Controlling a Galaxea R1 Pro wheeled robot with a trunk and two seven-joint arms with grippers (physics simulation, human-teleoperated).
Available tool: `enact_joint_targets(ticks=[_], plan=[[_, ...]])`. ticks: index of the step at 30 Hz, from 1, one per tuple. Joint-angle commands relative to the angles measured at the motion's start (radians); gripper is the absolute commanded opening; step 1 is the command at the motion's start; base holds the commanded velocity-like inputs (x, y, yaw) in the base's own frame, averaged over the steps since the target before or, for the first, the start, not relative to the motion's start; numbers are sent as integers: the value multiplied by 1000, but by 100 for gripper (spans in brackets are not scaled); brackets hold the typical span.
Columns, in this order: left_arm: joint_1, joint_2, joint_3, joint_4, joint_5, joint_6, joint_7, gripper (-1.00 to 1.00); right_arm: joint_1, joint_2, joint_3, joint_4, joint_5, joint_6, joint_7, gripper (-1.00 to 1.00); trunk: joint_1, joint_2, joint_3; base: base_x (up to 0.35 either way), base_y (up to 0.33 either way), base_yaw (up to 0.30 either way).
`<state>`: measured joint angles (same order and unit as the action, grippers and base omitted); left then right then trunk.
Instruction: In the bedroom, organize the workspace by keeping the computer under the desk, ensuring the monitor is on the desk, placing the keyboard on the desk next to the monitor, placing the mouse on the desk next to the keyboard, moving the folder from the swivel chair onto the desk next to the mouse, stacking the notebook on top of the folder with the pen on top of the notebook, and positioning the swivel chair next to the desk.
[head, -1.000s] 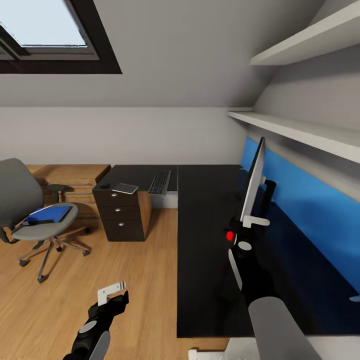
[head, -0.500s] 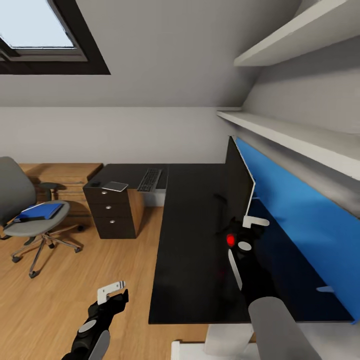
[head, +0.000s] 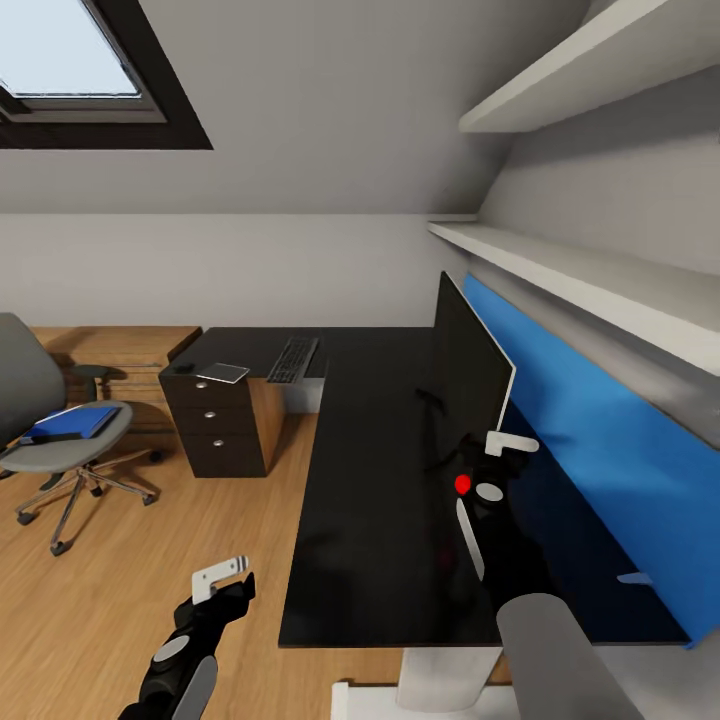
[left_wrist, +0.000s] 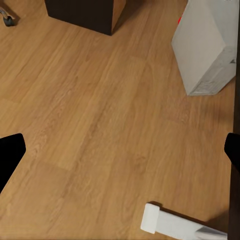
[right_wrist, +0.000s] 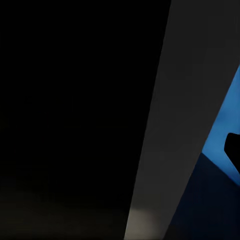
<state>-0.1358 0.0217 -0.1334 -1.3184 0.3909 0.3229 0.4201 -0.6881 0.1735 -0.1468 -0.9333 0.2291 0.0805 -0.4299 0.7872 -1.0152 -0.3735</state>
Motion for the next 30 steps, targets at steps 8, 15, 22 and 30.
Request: enact_joint_targets(ticks=[8, 15, 22, 30], plan=[[-1, 1, -3, -3, 9, 2, 9, 100, -1, 1, -2, -1, 9, 8, -1, 100, 0, -1, -1, 0, 0, 0], [-1, 3, 20, -4, 11, 4, 9, 100, -1, 1, 1, -2, 7, 9, -1, 100, 0, -1, -1, 0, 0, 0], [-1, 3, 80, -4, 12, 6, 9, 100, -1, 1, 0, -1, 7, 8, -1, 100, 0, -1, -1, 0, 0, 0], [-1, 3, 93, -4, 14, 7, 8, 100, -1, 1, 0, -1, 7, 8, -1, 100, 0, -1, -1, 0, -44, 0]])
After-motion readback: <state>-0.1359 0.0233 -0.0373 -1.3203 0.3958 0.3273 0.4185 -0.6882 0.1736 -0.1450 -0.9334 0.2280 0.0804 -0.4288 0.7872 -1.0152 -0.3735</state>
